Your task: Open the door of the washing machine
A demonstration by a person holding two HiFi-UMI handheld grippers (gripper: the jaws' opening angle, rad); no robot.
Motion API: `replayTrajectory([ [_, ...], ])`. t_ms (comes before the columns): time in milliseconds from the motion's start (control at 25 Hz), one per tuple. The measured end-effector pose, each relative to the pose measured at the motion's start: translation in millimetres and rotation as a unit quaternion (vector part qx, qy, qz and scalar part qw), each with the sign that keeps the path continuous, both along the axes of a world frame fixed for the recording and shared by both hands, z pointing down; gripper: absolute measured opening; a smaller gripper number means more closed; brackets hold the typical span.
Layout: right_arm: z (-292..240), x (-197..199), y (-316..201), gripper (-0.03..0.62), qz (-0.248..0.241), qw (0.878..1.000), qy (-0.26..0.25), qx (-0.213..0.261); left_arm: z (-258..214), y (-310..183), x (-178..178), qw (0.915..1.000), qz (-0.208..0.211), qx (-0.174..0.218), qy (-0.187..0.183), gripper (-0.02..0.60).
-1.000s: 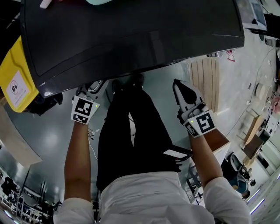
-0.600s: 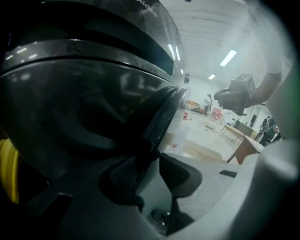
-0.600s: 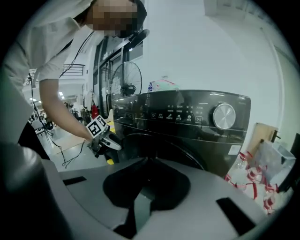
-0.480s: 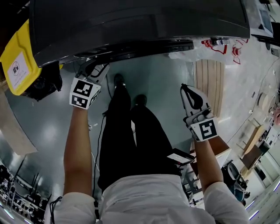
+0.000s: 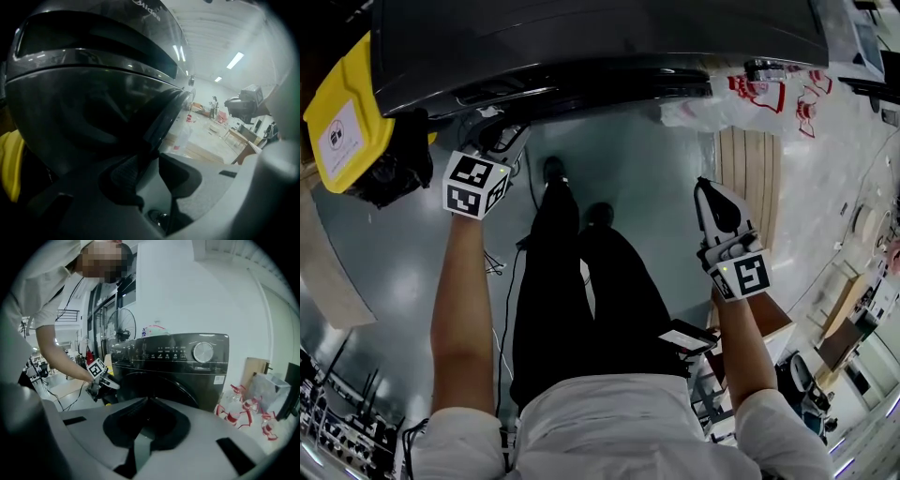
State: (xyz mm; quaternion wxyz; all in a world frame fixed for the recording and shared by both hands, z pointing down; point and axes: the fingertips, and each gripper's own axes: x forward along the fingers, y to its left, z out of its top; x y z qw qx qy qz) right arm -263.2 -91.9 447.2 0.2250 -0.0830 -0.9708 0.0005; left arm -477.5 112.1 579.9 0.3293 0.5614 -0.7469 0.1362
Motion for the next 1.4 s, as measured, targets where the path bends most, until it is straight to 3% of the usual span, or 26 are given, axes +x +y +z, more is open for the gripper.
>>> replayTrajectory([
  [240,3.2,13.9,-0.5,0.034,0.001,1.000,0.001,-0.001,-1.7,1.6,1.6,0.9999,-0.010,-0.002,-0.006,0.118],
  [720,11.4,13.1,-4.7,0.034,-0.007,1.000,0.017,-0.001,-0.4,-3.7,0.9,0.9985,0.040,-0.011,-0.035,0.115],
  [960,6.0,6.5,-4.0,0.033,-0.001,1.000,0.008,0.012,-0.3,-3.3,0.2,0.9975,0.018,-0.018,-0.066,0.132],
  [1120,7.6,5.4,-6.1,0.034,0.012,1.000,0.006,0.016,-2.1,-2.8,-0.5,0.9985,0.024,-0.016,-0.046,0.129],
  [1400,12.9,3.7,-10.2,0.033,0.022,1.000,0.001,0.018,-1.1,-2.7,2.1,0.9970,0.032,-0.044,-0.055,0.110],
])
